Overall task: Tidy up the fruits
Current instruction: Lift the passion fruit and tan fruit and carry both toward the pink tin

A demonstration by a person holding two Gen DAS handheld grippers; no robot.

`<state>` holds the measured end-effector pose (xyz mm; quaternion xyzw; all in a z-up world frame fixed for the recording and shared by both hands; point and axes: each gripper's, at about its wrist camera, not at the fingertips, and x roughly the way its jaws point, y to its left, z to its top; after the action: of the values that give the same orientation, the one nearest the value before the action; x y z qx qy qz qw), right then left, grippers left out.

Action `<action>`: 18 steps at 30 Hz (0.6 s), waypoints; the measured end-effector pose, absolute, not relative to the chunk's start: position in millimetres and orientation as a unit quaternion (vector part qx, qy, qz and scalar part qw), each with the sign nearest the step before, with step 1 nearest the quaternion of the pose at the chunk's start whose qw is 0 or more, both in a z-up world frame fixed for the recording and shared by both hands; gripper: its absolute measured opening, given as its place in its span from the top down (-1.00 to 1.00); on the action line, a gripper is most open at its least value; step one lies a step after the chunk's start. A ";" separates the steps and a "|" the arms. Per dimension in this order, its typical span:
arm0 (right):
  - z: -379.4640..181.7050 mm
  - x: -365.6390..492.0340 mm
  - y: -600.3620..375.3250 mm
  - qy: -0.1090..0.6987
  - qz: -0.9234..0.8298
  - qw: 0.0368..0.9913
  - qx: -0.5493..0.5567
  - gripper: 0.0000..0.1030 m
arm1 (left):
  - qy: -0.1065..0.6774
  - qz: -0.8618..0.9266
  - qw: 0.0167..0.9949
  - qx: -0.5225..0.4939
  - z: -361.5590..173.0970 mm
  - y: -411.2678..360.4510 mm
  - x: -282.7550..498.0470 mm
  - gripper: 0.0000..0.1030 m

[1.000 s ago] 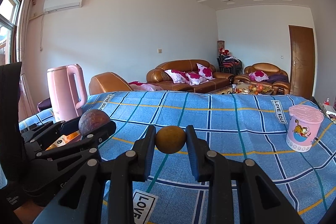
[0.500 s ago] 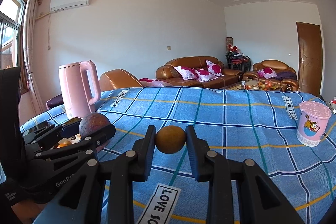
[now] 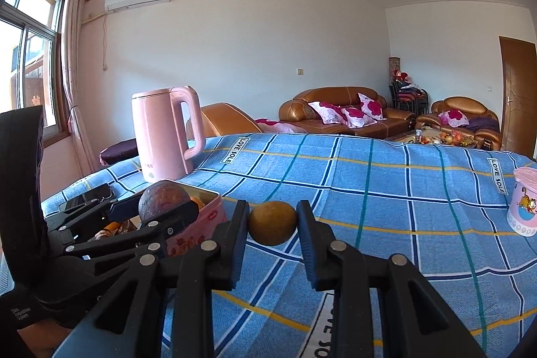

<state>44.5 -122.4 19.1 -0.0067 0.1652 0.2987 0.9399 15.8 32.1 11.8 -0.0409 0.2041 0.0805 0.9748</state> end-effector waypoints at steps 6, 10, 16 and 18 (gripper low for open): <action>22.0 38.5 -107.1 0.164 0.316 0.934 -0.016 0.39 | 0.204 0.091 0.974 -0.041 12.6 41.2 7.6 -0.01; 24.1 36.2 -99.2 0.164 0.325 0.931 -0.019 0.39 | 0.205 0.096 0.973 -0.040 14.3 45.7 2.2 -0.01; 28.4 32.4 -87.6 0.161 0.337 0.927 -0.026 0.39 | 0.206 0.106 0.972 -0.045 16.0 56.7 -4.4 -0.01; 30.2 30.8 -84.5 0.159 0.341 0.926 -0.028 0.39 | 0.206 0.111 0.971 -0.047 16.2 60.7 -5.4 -0.01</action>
<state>30.8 -84.5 30.2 -0.0283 0.1592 0.3411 0.9260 -5.4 60.7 16.2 -0.0472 0.2064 0.1109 0.9710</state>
